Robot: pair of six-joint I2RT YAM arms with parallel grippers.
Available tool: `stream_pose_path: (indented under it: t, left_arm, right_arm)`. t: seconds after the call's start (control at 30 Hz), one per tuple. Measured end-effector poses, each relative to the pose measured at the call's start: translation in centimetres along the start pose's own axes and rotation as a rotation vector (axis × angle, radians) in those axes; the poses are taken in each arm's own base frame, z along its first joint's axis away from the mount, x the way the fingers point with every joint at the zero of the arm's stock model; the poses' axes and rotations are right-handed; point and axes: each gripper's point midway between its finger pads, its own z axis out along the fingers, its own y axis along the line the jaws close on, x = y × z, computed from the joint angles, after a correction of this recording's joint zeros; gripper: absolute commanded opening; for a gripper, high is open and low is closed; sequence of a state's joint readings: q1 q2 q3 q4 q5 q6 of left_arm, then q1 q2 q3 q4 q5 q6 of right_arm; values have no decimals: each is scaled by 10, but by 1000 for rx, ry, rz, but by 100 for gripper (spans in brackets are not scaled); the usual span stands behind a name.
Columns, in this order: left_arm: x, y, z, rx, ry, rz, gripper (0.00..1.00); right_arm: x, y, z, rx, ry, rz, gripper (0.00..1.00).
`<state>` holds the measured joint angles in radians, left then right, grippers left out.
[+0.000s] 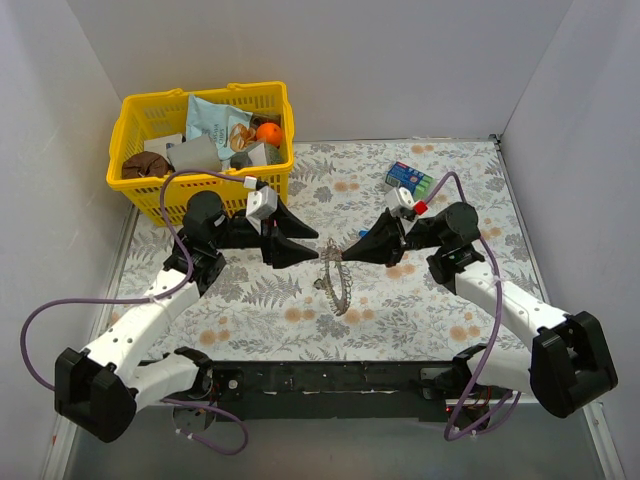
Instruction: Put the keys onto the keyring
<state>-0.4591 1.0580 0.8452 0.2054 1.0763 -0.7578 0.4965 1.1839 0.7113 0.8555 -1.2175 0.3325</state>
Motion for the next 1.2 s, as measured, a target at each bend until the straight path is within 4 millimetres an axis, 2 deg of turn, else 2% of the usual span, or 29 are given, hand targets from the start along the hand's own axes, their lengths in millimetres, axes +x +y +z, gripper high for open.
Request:
stream_pose_path:
  t: [0.17,0.4,0.67,0.87,1.2]
  left_arm:
    - [4,-3,8,57,5,-21,38]
    - [19,-8,27,110,31,-61,34]
    - [9,-8,32,103,-1,-31,33]
    - [6,-18,40,128,-13,-24,32]
    - [3,-19,45,121,-24,-18,24]
  right_arm:
    - [-14,5,1,-33,-45,-22,1]
    - [-22,8,-1,-39,-71,-18,1]
    - [-23,6,-5,-25,-76,-11,1]
    - [-24,3,-6,-12,-82,-15,1]
    - [-25,-3,-8,26,-85,-23,1]
